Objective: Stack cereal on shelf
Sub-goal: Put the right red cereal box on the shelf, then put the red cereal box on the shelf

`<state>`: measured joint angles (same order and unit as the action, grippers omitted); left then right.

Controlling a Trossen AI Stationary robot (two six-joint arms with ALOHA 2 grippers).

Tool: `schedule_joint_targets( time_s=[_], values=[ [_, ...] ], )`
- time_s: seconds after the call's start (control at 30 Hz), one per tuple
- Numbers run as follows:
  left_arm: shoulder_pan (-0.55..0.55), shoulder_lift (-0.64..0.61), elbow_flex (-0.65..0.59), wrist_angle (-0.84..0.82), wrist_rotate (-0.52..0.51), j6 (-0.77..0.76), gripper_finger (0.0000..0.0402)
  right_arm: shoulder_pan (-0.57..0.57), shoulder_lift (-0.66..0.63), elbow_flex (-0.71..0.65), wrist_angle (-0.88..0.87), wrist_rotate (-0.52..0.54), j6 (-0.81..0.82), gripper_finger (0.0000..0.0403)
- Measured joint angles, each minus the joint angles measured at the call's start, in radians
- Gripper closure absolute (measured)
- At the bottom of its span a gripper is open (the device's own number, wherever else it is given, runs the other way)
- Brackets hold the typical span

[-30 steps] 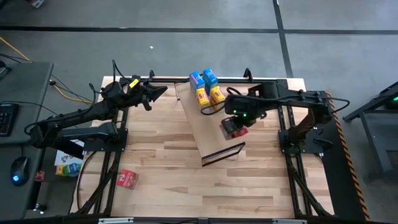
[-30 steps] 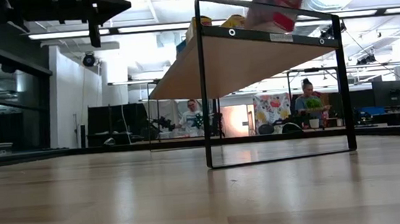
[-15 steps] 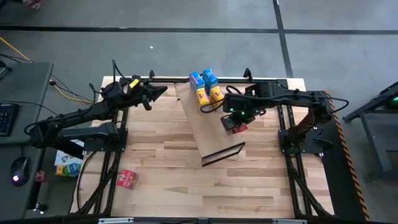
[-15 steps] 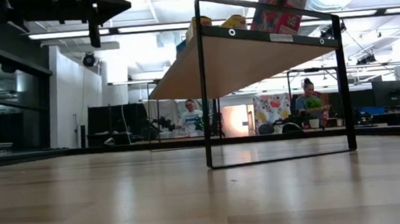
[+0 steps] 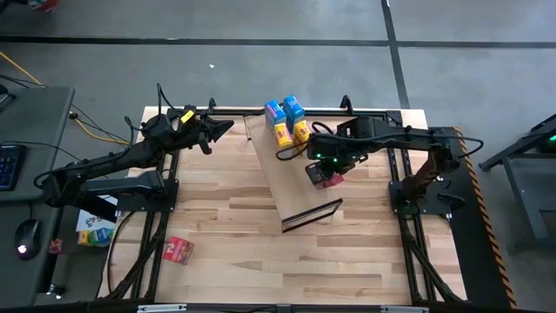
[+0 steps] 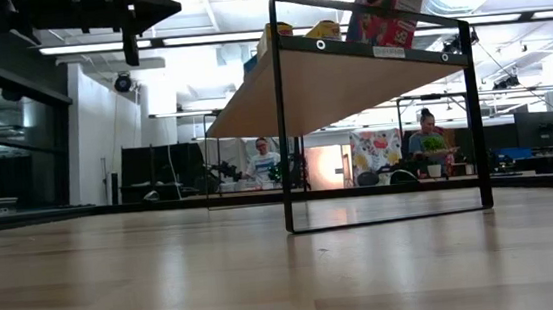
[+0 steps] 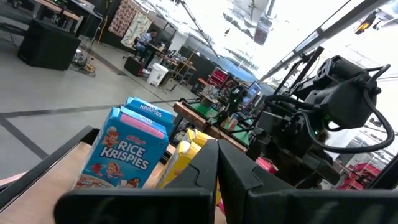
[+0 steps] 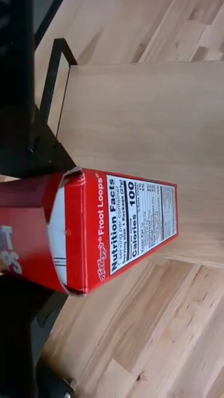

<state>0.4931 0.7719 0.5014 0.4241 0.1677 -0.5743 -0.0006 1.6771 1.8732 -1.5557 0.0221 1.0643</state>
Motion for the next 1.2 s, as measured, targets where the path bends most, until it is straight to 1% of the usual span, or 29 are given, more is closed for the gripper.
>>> schedule_joint_targets(
  time_s=[0.33, 0.5, 0.77, 1.03, 1.2],
  values=[
    [0.0, 0.0, 0.0, 0.0, 0.0, 0.002, 0.0402, 0.0, 0.0, 0.0, 0.043, 0.001, -0.018, 0.0184],
    [0.0, 0.0, 0.0, 0.0, 0.0, 0.002, 0.0402, -0.002, 0.0, 0.017, 0.045, 0.03, -0.063, 0.0168],
    [0.0, 0.0, 0.0, 0.0, -0.011, 0.002, 0.0401, -0.002, -0.001, 0.119, -0.009, 0.033, -0.15, 0.0166],
    [0.0, 0.0, 0.0, 0.0, -0.013, 0.03, 0.0401, 0.012, -0.011, 0.196, -0.013, 0.004, -0.303, 0.0166],
    [0.0, 0.0, 0.0, 0.0, -0.013, 0.029, 0.0402, 0.035, -0.064, 0.201, -0.015, 0.073, -0.335, 0.0166]
  ],
)
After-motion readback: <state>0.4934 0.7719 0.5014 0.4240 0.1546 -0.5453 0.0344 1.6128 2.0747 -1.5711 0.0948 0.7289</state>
